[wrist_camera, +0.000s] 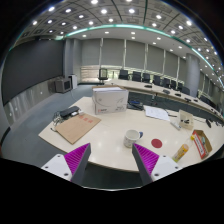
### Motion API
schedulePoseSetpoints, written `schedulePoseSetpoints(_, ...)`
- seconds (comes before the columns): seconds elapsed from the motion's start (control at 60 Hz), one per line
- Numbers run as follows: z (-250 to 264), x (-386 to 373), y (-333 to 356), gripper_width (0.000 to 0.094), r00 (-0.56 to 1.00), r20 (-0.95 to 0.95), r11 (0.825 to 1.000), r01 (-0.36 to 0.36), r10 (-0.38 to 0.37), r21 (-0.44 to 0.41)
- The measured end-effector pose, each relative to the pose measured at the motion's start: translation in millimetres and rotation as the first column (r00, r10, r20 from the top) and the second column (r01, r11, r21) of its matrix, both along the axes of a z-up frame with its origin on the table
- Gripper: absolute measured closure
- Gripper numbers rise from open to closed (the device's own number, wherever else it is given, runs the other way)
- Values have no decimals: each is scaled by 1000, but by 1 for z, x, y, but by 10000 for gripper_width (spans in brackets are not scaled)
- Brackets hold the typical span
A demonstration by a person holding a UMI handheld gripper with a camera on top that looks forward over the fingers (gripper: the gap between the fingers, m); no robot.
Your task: Pour water
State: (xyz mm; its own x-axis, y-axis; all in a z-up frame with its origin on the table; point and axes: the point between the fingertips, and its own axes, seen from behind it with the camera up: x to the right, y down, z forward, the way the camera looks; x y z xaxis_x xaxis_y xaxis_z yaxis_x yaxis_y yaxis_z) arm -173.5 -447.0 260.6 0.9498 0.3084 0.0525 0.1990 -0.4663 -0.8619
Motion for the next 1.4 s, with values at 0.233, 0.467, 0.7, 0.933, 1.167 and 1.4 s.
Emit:
schedulePoseSetpoints(0.233, -23, 99, 13, 80, 994, 11, 994, 108, -108, -1)
schedulePoseSetpoints(0.467, -86, 255, 37, 80, 973, 29, 973, 231, -230, -9)
schedulePoseSetpoints(0.7, -139, 375, 103, 80, 956, -14, 956, 294, -294, 20)
schedulePoseSetpoints(0.933, -178, 410, 194, 80, 964, -63, 960, 262, -257, 95)
schedulePoseSetpoints(1.167, -210, 411, 236, 412, 958, -85, 950, 282, -273, 134)
schedulePoseSetpoints(1.4, -202, 409, 242, 541, 967, -9, 951, 254, -256, 179)
